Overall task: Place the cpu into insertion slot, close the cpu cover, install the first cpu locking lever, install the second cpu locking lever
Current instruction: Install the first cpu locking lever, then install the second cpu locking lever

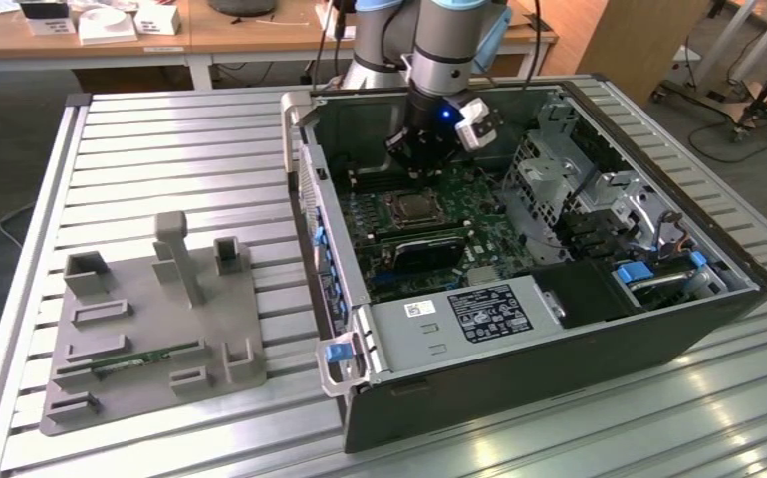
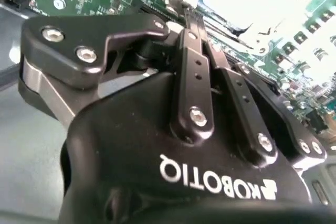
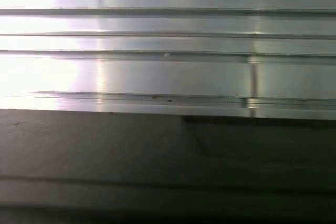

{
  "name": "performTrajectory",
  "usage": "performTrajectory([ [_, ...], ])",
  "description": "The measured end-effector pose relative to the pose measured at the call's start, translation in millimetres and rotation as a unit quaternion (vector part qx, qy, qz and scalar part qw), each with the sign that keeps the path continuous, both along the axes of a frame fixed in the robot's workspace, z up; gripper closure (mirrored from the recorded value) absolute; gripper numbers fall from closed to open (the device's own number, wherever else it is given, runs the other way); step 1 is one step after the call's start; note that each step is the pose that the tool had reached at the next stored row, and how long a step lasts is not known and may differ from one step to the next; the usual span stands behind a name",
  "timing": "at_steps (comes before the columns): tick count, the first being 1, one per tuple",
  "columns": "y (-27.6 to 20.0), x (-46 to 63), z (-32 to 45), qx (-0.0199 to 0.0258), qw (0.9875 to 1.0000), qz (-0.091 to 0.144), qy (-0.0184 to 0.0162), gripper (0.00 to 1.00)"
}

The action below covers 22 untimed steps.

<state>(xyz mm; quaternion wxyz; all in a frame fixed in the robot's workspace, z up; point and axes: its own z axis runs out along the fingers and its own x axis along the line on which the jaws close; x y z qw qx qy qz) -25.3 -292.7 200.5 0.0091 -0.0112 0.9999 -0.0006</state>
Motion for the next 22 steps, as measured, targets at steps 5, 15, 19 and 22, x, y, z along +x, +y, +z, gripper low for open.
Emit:
performTrajectory([
  [5, -0.2, 0.5, 5.5, -0.0004, 1.0000, 0.000, 0.0003, 0.90],
  [15, -0.1, 1.3, 8.2, 0.0001, 1.0000, 0.000, 0.0002, 0.90],
  [19, -0.2, 1.4, 8.3, 0.0008, 1.0000, 0.000, 0.0003, 0.90],
  [22, -0.2, 1.4, 8.3, 0.0008, 1.0000, 0.000, 0.0003, 0.90],
])
